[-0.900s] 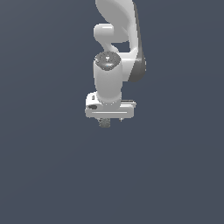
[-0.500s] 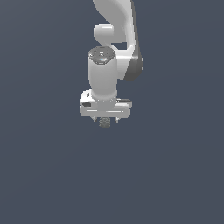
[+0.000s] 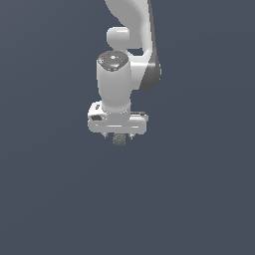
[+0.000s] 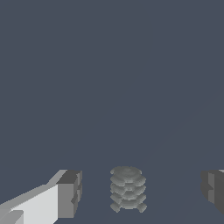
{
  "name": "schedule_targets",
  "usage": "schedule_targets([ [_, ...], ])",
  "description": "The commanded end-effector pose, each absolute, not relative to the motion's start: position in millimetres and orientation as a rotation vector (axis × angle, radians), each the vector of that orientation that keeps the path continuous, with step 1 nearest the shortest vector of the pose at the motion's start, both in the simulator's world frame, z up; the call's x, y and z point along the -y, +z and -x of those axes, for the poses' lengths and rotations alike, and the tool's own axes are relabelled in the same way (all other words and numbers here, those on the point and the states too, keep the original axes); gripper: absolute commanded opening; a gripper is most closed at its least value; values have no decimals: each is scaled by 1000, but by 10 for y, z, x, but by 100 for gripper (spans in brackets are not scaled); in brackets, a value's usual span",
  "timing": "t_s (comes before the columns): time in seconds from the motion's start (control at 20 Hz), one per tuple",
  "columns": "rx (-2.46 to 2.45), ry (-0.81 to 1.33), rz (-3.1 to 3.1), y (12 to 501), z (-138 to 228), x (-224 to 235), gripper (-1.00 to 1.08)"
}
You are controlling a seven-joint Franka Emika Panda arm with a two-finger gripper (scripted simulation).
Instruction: Pick up the object and move it to a goal position.
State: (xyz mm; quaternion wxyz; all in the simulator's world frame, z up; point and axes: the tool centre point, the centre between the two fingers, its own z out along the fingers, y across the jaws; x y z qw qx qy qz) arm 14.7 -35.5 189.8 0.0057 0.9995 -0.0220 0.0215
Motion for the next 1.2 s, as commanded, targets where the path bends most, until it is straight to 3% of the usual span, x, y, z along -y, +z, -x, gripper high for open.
schedule_targets([
  [0.0, 39, 66, -3128, 1884, -137, 361, 100],
  [1.15, -746, 31, -3030, 1522, 133, 433, 100],
])
